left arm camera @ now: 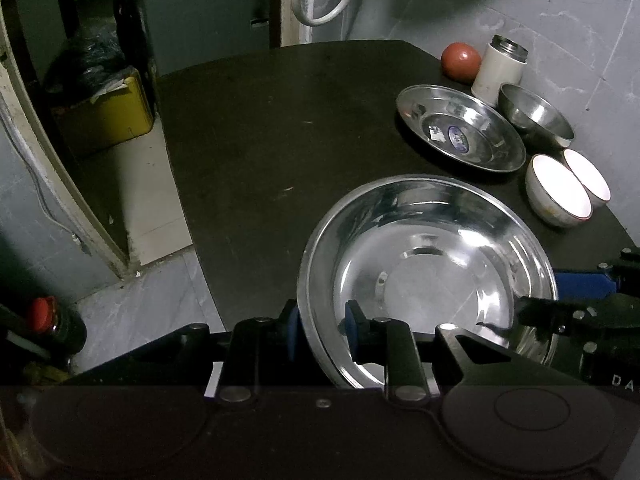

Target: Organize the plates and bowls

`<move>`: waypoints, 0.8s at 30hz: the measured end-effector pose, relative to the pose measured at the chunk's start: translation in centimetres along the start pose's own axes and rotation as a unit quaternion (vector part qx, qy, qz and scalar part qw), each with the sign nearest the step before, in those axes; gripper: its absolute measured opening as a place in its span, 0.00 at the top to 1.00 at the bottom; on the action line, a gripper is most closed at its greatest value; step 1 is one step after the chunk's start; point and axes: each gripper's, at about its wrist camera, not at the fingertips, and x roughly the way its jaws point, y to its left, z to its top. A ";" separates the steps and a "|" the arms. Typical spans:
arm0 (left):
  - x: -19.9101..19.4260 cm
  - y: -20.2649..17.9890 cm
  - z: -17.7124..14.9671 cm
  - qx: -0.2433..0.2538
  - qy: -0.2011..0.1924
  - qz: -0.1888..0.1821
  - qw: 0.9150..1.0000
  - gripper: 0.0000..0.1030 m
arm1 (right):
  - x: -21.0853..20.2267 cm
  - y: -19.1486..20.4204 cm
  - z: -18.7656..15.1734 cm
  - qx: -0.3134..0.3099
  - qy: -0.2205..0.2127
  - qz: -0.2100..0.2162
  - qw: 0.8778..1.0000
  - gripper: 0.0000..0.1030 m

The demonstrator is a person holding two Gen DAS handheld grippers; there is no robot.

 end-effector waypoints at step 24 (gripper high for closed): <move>-0.2 1.3 5.6 -0.033 -0.054 0.004 0.998 0.07 | -2.1 -3.7 0.1 0.083 -0.064 -0.009 0.994 0.13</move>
